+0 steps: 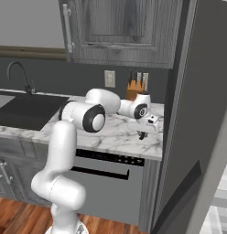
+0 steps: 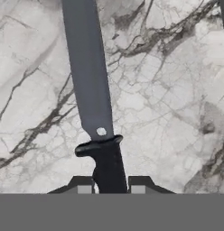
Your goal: Retrieve the butter from the fridge and place it on a plate on the dining table. Then retrieve the butter knife by the fridge and place it near the plate.
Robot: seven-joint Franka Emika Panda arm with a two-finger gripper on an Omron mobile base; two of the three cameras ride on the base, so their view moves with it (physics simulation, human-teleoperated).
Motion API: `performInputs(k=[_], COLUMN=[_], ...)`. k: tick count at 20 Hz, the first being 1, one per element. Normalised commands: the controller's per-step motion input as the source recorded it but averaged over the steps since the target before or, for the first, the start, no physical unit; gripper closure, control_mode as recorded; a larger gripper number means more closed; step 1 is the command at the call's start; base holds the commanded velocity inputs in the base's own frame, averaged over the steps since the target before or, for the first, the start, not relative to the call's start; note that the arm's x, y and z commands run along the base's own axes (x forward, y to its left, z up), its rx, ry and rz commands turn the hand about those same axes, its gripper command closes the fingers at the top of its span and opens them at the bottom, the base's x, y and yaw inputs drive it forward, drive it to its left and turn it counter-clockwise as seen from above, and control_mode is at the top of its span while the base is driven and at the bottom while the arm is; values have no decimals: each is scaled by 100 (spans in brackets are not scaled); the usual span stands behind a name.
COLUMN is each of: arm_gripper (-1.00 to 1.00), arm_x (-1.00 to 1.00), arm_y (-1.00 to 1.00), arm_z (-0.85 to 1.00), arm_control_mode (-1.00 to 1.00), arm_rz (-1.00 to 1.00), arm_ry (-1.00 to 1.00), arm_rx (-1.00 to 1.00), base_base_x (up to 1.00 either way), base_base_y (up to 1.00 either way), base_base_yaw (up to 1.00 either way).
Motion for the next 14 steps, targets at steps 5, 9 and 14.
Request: performInputs(k=[5, 9, 14], arm_gripper=[100, 100, 100], arm_x=[-66, -74, -74], arm_y=[9, 48, 65], arm_z=[62, 33, 37], arm_control_mode=[-100, -100, -100], arm_rz=[15, 20, 25], arm_ry=[-7, -8, -11], arm_rx=[0, 0, 0], base_base_x=[0, 0, 0], base_base_y=[0, 0, 0], base_base_yaw=[0, 0, 0])
